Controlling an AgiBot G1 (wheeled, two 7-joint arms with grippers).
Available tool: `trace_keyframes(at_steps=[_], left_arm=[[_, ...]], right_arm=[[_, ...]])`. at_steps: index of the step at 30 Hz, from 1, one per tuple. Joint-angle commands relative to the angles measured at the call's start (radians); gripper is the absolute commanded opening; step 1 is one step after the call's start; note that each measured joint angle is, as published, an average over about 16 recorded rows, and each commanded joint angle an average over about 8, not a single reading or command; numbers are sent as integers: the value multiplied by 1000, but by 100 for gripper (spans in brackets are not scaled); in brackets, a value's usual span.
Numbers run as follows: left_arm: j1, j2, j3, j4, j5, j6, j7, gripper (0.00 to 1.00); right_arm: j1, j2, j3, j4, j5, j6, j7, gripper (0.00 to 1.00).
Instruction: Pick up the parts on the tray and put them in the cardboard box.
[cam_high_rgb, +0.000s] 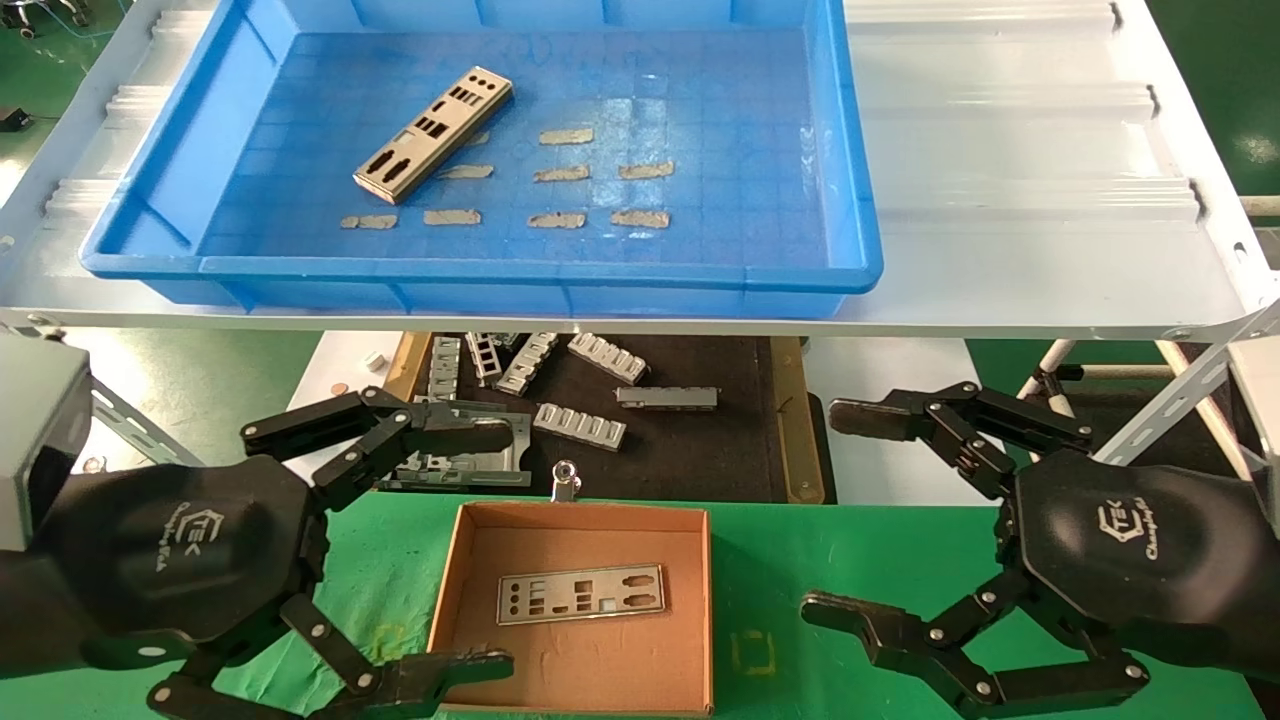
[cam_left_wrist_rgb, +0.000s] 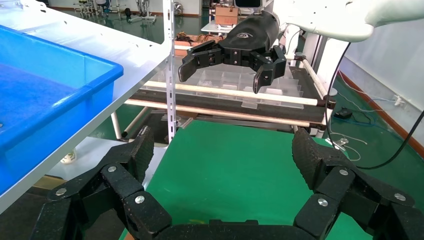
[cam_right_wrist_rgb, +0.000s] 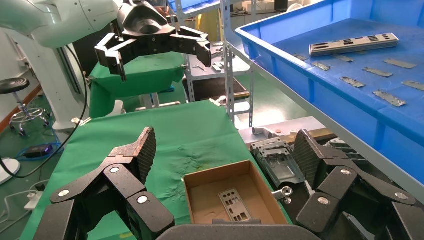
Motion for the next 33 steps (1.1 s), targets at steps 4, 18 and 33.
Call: trace_keyframes(at_steps=[4, 18, 33], left_arm=[[-2, 2, 4, 4, 3, -2, 2, 100], [-5, 4, 8, 8, 6, -4, 4, 100], [-5, 5, 9, 9, 7, -5, 5, 100]], right_arm=[[0, 0, 0, 0, 0, 0, 0, 100], [0, 0, 0, 0, 0, 0, 0, 100], [0, 0, 0, 0, 0, 0, 0, 100]])
